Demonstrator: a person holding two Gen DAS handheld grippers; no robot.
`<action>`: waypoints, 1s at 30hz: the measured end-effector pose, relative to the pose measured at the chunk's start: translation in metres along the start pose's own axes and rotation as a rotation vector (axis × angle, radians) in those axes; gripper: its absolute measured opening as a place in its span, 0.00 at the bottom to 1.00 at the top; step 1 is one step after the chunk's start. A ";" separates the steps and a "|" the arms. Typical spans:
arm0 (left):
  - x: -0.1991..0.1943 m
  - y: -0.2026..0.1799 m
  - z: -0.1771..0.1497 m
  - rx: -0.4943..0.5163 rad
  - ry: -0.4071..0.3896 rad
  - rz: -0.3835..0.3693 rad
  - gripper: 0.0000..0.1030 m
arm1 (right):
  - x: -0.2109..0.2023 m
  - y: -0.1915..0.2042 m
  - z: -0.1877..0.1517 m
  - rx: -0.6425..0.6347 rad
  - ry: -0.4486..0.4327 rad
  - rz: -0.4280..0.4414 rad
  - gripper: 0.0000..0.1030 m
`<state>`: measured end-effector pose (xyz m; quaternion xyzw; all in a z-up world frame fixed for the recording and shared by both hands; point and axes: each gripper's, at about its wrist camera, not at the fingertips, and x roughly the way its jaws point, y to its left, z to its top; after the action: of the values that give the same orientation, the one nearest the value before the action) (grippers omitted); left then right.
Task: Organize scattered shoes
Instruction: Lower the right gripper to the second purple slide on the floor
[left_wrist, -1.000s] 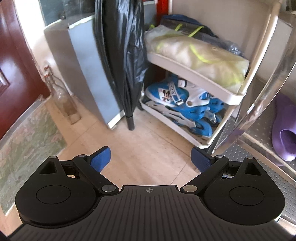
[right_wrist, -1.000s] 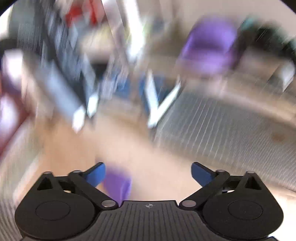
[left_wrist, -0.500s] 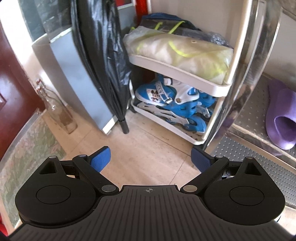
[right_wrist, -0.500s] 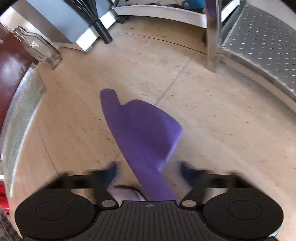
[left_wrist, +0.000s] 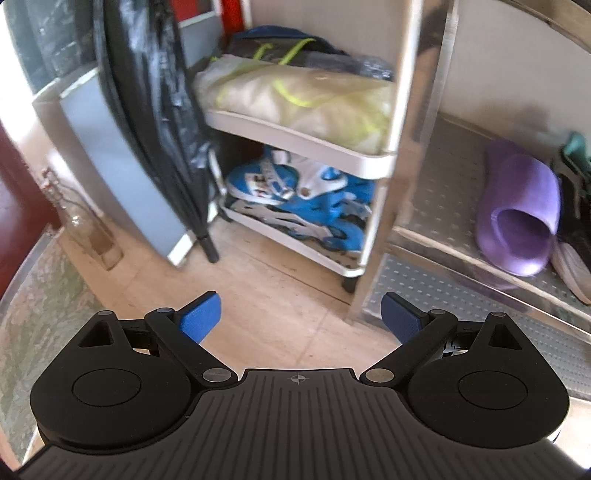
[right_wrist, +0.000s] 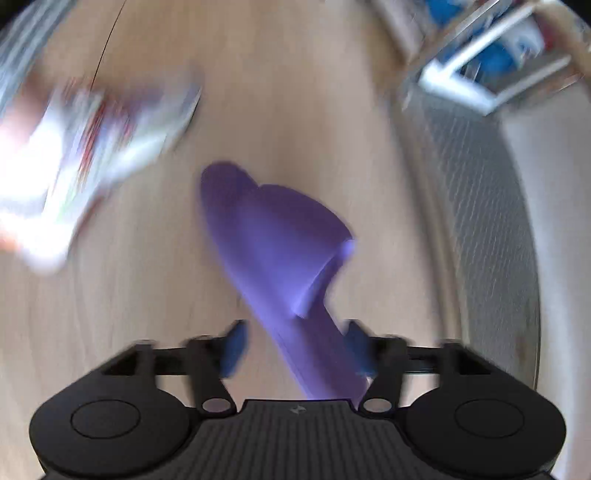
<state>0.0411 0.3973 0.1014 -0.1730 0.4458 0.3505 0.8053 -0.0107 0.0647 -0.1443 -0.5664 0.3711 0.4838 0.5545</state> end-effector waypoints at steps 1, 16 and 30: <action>-0.001 -0.004 -0.001 0.008 0.004 -0.010 0.94 | -0.007 -0.001 -0.015 0.088 0.026 0.045 0.67; -0.001 -0.058 -0.014 0.132 0.045 -0.087 0.94 | 0.045 -0.037 -0.098 1.668 0.097 0.469 0.79; 0.003 -0.052 -0.013 0.123 0.058 -0.079 0.94 | 0.046 -0.055 -0.052 1.641 0.038 0.423 0.94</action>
<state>0.0717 0.3545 0.0904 -0.1507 0.4826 0.2850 0.8143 0.0614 0.0244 -0.1781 0.0890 0.7119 0.1451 0.6814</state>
